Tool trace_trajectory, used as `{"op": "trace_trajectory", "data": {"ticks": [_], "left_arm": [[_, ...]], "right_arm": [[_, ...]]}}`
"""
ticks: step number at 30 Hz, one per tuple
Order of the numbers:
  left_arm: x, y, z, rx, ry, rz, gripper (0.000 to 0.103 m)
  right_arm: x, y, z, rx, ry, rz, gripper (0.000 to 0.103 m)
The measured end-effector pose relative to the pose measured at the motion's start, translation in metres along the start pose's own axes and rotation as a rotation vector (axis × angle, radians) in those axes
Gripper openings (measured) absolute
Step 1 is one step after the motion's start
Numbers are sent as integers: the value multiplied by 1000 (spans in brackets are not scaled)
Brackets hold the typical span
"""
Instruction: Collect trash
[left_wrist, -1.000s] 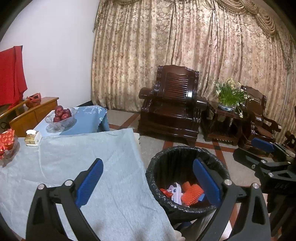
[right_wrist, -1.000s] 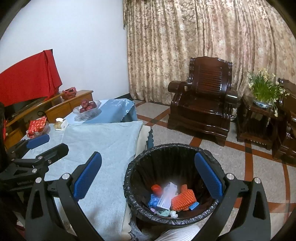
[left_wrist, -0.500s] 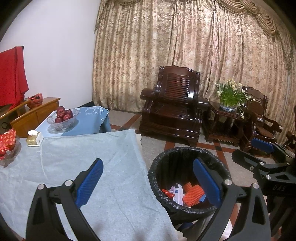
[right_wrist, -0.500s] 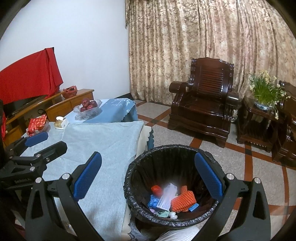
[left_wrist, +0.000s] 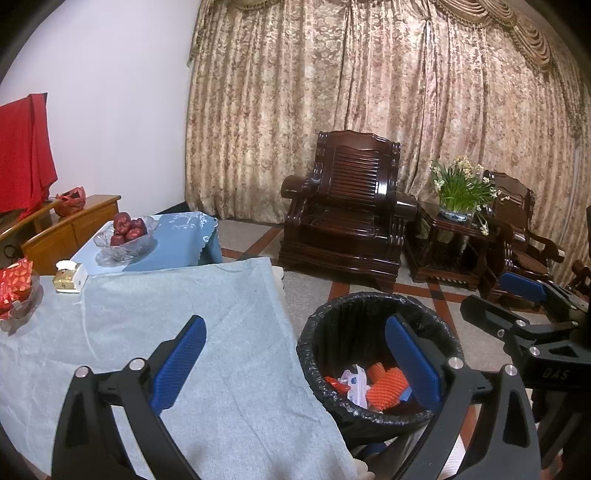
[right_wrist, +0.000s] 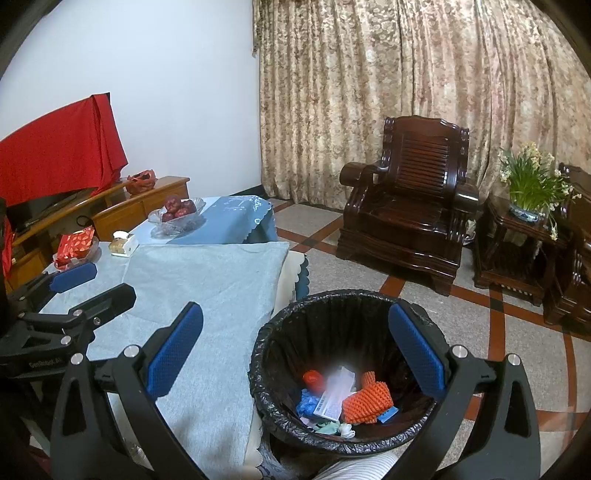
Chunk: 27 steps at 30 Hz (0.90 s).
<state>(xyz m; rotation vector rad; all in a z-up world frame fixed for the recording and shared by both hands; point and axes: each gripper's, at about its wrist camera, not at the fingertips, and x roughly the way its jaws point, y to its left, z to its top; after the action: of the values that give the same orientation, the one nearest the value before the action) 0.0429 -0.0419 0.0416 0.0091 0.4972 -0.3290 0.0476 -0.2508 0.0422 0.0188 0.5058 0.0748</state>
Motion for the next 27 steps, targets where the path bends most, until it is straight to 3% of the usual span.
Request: {"op": "trace_trajectory", "data": {"ticks": [27], "left_arm": [[-1,5,2,0,3,1,96]], "right_arm": [[1,2,0,-2,0,0,98]]}}
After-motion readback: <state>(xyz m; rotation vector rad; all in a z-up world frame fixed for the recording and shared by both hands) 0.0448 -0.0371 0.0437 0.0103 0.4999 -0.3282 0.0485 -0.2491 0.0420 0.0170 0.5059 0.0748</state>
